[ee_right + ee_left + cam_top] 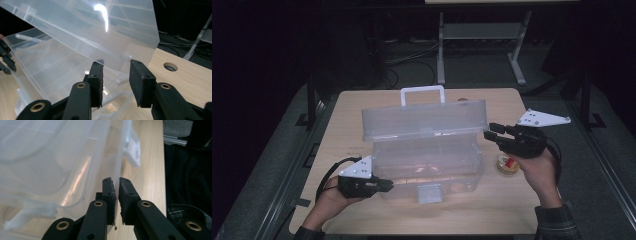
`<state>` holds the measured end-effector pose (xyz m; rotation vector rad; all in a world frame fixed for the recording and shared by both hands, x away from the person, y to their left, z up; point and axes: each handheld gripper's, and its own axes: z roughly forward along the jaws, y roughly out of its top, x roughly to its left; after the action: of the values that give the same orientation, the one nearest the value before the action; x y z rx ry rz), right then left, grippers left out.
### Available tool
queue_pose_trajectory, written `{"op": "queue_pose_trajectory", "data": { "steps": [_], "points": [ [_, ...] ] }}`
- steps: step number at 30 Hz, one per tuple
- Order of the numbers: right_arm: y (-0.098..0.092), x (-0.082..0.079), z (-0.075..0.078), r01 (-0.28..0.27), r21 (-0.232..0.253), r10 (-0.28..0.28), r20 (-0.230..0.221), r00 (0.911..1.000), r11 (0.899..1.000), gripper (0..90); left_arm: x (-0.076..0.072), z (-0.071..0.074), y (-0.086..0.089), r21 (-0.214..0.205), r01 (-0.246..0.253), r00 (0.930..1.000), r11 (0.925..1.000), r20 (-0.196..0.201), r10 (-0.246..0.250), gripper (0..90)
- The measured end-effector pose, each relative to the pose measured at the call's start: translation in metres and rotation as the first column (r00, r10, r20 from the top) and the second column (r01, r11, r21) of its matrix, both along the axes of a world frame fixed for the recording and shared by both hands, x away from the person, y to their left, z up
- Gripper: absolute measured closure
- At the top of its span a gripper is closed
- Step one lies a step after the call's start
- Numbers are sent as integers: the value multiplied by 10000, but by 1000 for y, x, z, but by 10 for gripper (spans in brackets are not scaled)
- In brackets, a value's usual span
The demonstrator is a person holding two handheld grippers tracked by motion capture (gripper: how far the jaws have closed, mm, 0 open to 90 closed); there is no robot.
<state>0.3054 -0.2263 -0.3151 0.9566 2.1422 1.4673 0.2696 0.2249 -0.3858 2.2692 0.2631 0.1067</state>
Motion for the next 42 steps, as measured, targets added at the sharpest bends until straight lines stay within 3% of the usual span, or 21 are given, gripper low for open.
{"op": "queue_pose_trajectory", "data": {
  "steps": [3,6,12,30,42],
  "points": [
    [1,1,1,17,103,-19,187,9998,9999,748,-1,0,-1,71,-11,9999,10000,118,10,851],
    [3,4,1,67,155,-69,130,9999,9999,767,-1,0,-2,82,11,9999,10000,164,-12,853],
    [6,7,-2,277,48,-277,71,9996,9996,674,-1,0,-1,82,55,9997,10000,252,-57,856],
    [12,16,0,693,368,-705,326,9970,9969,721,-1,-1,-2,-19,251,9994,9997,250,-251,862],
    [20,39,18,1053,646,-1092,610,9921,9923,752,1,-2,-1,-43,401,9991,9992,146,-400,862]
  ]
}}
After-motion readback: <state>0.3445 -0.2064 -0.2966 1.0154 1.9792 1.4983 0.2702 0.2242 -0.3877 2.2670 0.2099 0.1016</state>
